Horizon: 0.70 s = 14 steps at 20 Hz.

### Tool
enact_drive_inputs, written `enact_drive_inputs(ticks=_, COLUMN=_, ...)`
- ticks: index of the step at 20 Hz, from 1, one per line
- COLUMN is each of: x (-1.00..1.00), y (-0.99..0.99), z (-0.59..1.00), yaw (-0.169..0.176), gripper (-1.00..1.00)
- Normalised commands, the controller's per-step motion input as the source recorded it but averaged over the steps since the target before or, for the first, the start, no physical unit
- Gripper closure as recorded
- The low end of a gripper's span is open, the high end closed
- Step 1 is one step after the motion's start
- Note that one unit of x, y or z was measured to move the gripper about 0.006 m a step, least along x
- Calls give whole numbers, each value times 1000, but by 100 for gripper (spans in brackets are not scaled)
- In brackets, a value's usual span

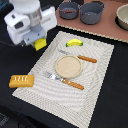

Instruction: Interact with the objects in diverse but meaningful ways.

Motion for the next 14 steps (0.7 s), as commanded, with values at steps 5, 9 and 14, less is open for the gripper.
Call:
enact_drive_inputs(ticks=5, x=978, y=625, z=962, yaw=0, gripper=100)
enact_drive_inputs(ticks=9, x=1000, y=651, z=897, yaw=0, gripper=100)
enact_drive_inputs(ticks=14, x=1000, y=660, z=859, yaw=0, gripper=100)
